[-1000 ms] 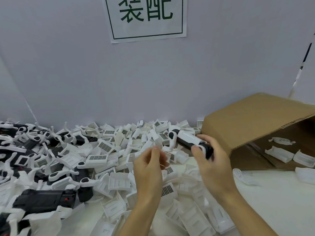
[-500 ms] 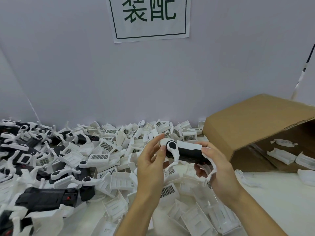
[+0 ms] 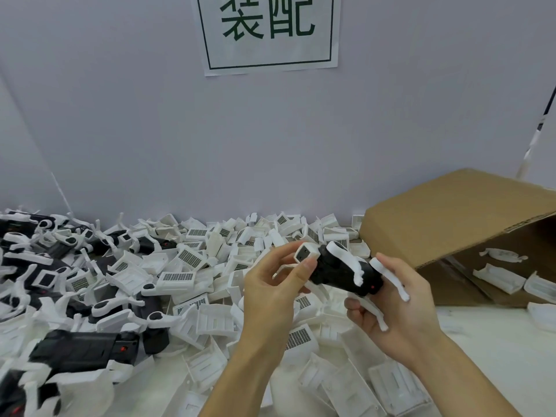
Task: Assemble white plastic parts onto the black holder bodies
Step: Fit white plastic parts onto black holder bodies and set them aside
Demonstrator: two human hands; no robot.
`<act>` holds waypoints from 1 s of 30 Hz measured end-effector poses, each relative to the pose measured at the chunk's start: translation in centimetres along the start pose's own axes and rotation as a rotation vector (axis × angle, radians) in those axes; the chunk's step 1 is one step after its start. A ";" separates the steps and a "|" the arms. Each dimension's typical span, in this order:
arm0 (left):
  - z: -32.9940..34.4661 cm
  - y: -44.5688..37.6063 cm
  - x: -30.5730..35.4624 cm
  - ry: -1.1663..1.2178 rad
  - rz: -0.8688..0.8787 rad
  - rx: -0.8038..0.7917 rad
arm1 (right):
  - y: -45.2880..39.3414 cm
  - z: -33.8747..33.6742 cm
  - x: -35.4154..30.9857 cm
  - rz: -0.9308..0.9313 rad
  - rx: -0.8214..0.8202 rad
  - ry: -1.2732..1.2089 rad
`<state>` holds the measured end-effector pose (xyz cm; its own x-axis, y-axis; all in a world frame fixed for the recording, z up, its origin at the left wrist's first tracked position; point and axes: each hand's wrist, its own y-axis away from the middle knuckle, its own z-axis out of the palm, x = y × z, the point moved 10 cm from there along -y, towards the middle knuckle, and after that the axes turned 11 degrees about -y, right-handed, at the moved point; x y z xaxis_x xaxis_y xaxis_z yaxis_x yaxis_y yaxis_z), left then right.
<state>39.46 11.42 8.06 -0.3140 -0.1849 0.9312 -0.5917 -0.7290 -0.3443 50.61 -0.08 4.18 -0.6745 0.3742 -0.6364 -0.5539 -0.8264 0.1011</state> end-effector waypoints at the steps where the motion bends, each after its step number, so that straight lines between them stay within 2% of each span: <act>1: -0.3 0.0 -0.3 -0.005 -0.025 0.022 | -0.1 0.0 -0.2 -0.033 0.005 -0.005; 3: -0.6 0.0 -1.1 0.000 -0.072 0.051 | -0.2 -0.4 -1.2 -0.162 0.045 0.018; 6: -0.4 0.0 -2.4 -0.015 -0.160 0.055 | 0.5 -1.0 -3.8 -0.501 0.132 0.253; 8: -0.3 0.2 -3.5 0.003 -0.256 0.069 | 1.5 -0.2 -5.0 -0.693 0.115 0.379; 10: 0.1 0.5 -4.3 0.076 -0.343 0.050 | 2.2 0.4 -5.5 -0.786 0.090 0.442; 14: 1.5 0.6 -3.9 0.122 -0.315 -0.063 | 2.5 2.0 -4.6 -0.796 0.002 0.637; 18: 0.3 0.2 -3.9 0.172 -0.276 0.066 | 1.7 3.5 -2.2 -0.651 -0.118 0.867; 22: -1.2 0.1 -4.1 0.092 -0.274 0.158 | 1.0 3.1 -1.5 -0.570 -0.077 1.098; 27: -2.0 0.1 -3.9 0.046 -0.248 0.214 | 1.3 3.5 -1.5 -0.608 -0.040 1.405; 30: -1.8 -0.1 -3.4 0.060 -0.239 0.178 | 1.6 4.0 -1.6 -0.670 -0.017 1.393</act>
<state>39.23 13.34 4.69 -0.2278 0.0409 0.9728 -0.5163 -0.8521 -0.0851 48.82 -0.32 8.41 0.6660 -0.0017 -0.7460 -0.5465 -0.6818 -0.4864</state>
